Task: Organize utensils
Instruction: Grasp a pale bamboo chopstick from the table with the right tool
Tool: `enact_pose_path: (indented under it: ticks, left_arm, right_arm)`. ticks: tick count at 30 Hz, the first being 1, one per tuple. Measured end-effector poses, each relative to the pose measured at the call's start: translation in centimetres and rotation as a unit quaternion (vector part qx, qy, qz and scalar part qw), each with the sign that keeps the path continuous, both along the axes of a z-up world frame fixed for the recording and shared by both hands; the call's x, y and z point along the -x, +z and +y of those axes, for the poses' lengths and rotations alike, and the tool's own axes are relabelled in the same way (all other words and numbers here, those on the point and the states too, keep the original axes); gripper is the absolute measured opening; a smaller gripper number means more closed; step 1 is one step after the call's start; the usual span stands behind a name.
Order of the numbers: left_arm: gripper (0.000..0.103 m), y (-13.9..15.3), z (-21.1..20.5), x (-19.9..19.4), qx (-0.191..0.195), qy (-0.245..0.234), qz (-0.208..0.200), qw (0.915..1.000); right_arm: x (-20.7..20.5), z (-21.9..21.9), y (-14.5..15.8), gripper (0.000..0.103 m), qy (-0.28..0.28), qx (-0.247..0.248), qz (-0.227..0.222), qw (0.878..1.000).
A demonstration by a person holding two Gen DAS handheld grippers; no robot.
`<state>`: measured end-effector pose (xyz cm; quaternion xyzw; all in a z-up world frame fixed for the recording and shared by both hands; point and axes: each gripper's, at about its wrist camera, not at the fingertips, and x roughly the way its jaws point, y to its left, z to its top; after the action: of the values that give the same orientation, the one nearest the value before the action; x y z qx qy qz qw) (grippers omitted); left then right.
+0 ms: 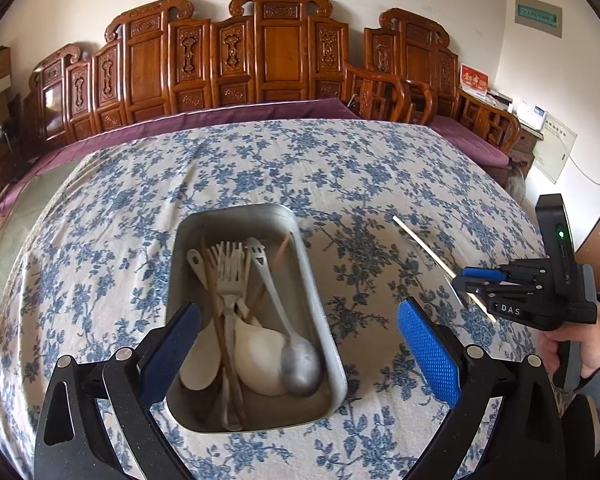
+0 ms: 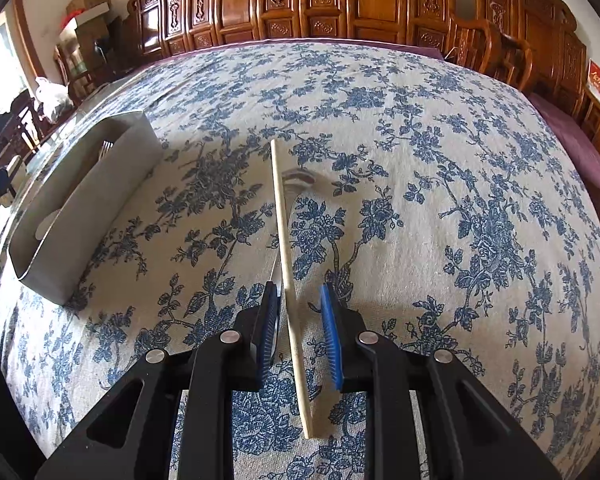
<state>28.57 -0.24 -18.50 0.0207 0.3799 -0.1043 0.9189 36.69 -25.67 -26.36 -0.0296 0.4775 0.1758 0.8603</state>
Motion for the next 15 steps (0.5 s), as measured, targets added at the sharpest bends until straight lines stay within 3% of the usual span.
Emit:
enact_pose_path:
  ticks: [2,10,15]
  left_arm:
    - [0.095,-0.2,-0.7,0.2,-0.005,-0.005,-0.001,1.0000]
    - [0.095,-0.5,-3.6,-0.1,-0.007,-0.016,0.021,0.9996]
    - [0.095,-0.7,-6.1,-0.5,-0.017,-0.020,0.029,0.9992]
  right_arm:
    - [-0.1,-0.3,0.0,0.008,0.003,-0.004,0.006,1.000]
    - [1.2,-2.9,0.2,0.006,-0.002,0.001,0.000,1.000]
    - [2.6,-5.6,0.1,0.006,-0.012,0.038,-0.013,0.999]
